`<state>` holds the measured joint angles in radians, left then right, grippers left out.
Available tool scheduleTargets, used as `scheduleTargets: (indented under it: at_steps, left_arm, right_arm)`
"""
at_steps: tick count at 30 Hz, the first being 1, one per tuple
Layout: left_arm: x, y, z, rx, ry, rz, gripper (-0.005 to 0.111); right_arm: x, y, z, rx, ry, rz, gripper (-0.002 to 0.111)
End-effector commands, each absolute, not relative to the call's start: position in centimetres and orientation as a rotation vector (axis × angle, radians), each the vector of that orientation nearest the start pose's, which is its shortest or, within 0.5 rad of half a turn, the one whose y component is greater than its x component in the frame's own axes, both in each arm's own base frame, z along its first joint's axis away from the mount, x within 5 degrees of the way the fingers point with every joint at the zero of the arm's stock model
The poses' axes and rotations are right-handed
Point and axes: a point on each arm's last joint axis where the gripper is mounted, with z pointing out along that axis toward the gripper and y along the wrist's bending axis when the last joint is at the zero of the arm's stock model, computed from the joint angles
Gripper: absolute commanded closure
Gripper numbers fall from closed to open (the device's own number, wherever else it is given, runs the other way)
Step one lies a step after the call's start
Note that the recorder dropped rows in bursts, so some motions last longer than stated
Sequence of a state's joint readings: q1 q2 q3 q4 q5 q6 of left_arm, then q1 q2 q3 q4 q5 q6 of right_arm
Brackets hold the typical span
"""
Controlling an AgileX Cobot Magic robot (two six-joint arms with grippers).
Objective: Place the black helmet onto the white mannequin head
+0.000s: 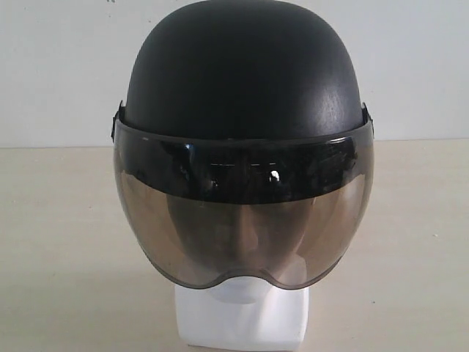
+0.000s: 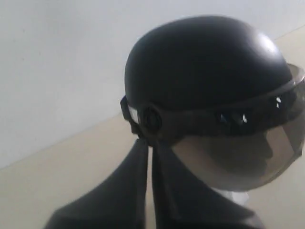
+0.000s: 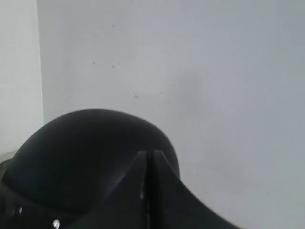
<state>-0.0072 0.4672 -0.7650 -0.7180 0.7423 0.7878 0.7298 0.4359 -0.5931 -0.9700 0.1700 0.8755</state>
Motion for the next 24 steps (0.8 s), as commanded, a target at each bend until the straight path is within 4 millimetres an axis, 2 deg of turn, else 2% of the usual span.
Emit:
scheduleTargets:
  at_steps: [1, 4, 7, 13, 24]
  left_arm:
    - [5.9, -3.7, 33.1, 0.435, 1.73, -0.268, 0.102]
    - [5.7, -3.3, 30.8, 0.384, 1.719, -0.242, 0.102]
    - [5.4, -3.2, 30.0, 0.361, 1.695, -0.227, 0.102]
    - [4.6, -3.3, 29.9, 0.375, 1.669, -0.231, 0.102]
    - [4.5, -3.3, 30.0, 0.374, 1.663, -0.229, 0.102]
  right_arm:
    - [6.6, 5.0, 33.3, -0.539, 1.364, 0.455, 0.108]
    - [6.7, 5.0, 32.1, -0.531, 1.399, 0.471, 0.108]
    - [6.7, 5.1, 32.0, -0.517, 1.411, 0.491, 0.108]
    - [6.6, 5.1, 32.0, -0.475, 1.431, 0.55, 0.108]
    - [6.6, 5.1, 32.0, -0.471, 1.435, 0.552, 0.108]
